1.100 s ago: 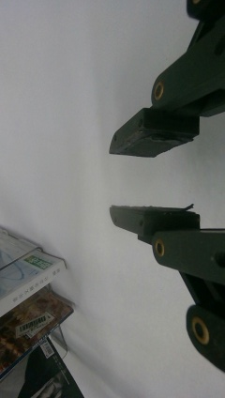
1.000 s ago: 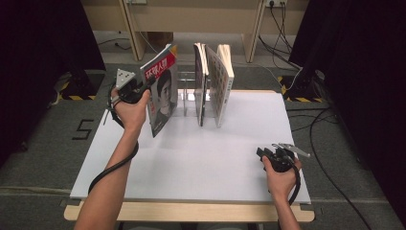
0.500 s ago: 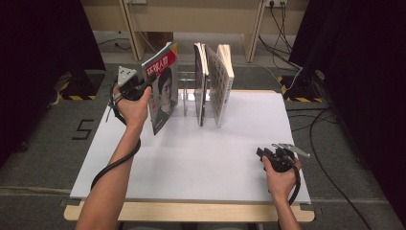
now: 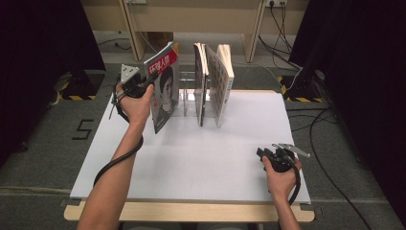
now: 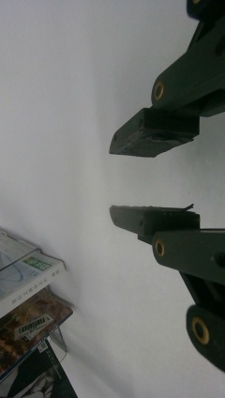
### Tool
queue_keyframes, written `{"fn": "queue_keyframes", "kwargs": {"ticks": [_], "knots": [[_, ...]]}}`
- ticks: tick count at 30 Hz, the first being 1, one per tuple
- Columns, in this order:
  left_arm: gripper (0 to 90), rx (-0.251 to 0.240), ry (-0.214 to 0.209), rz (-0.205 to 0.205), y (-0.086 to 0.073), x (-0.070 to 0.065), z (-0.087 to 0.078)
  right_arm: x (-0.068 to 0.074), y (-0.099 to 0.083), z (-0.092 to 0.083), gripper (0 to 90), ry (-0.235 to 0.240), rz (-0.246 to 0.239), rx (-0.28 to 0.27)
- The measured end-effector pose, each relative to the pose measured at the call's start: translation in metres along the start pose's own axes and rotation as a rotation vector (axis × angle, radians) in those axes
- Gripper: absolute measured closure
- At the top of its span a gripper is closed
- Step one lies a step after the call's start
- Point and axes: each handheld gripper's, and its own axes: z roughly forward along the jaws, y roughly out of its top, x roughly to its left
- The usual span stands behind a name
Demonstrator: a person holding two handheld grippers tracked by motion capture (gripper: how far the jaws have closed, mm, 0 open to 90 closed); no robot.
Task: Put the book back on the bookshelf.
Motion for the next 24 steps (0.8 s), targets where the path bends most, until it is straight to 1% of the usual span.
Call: {"fn": "queue_keyframes", "kwargs": {"ticks": [4,6,9,11,13,20,24], "knots": [[86.5,0.002,-0.001,0.000,0.001,0.000,0.003,0.000,0.000,0.000,63.9,-0.002,-0.002,-0.001],[86.5,0.004,0.001,0.000,0.000,0.000,0.005,0.000,0.000,0.000,63.8,0.000,0.008,0.002],[86.5,0.005,0.001,0.002,0.000,-0.001,0.007,-0.001,0.000,0.000,63.9,-0.002,-0.005,-0.003],[86.5,0.003,0.001,0.000,0.000,-0.002,0.008,0.000,0.000,0.000,63.9,-0.002,-0.004,-0.003],[86.5,0.004,0.000,0.001,0.001,-0.002,0.009,0.000,0.000,0.000,63.9,0.001,0.007,0.002],[86.4,-0.006,0.002,-0.001,0.004,-0.002,0.013,0.000,0.000,0.000,63.8,0.000,0.012,0.001],[86.5,-0.002,0.007,0.002,0.004,-0.002,0.016,0.000,0.000,-0.001,63.8,0.001,0.013,0.001]]}}
